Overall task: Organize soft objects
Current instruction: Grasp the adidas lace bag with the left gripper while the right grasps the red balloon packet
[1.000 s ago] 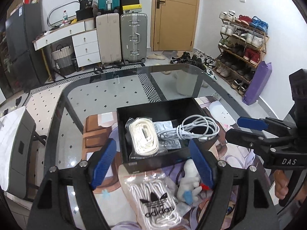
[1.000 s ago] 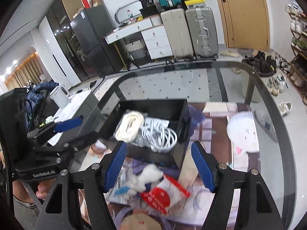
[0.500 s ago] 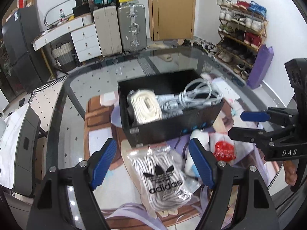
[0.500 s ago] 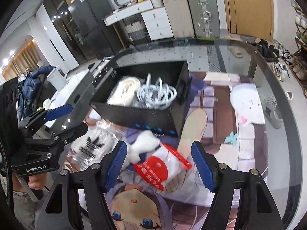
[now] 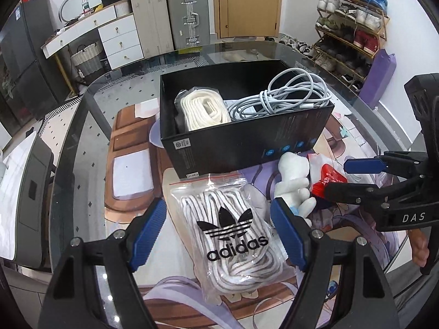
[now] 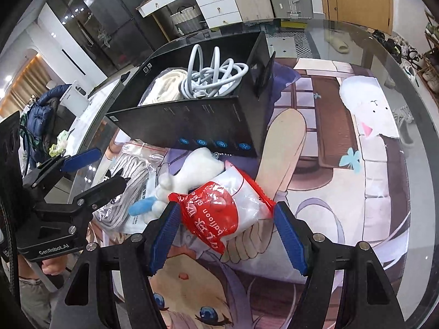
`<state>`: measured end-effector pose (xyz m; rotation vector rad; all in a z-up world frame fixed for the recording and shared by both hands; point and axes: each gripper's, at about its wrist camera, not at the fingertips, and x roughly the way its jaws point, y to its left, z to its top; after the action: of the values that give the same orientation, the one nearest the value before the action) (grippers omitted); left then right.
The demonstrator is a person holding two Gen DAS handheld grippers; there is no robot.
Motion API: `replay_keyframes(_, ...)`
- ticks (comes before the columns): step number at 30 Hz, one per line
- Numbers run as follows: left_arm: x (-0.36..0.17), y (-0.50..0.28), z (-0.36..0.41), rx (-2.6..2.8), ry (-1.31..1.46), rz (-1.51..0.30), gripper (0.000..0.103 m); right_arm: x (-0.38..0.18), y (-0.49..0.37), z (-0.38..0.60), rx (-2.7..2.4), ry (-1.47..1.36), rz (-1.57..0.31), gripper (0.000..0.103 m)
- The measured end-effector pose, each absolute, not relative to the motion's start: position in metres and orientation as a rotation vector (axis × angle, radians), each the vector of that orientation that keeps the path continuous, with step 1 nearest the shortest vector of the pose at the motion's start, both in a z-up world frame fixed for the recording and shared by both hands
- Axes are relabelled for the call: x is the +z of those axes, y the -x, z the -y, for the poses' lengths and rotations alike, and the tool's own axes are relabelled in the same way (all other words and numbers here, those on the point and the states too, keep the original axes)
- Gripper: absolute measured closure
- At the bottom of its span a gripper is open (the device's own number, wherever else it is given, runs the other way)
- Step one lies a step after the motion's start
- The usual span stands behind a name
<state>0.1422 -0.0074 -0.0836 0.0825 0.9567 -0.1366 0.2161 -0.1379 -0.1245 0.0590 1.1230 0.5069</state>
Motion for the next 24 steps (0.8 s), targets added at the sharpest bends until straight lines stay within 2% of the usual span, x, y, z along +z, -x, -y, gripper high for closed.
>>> replay_keyframes(8, -0.078, -0.142, 0.004, -0.135, -0.084, -0.944, 0.024, -0.114, -0.216, 0.151, 0.493, -0.118, -1.124, 0.032)
replay_keyframes(16, -0.079, -0.144, 0.001, -0.130, -0.084, -0.951, 0.024, -0.132, -0.223, 0.161, 0.513, -0.343, -1.256, 0.032)
replay_keyframes(24, -0.083, -0.144, 0.005, -0.133, -0.092, -0.962, 0.024, -0.129, -0.228, 0.130, 0.463, -0.139, -1.186, 0.032)
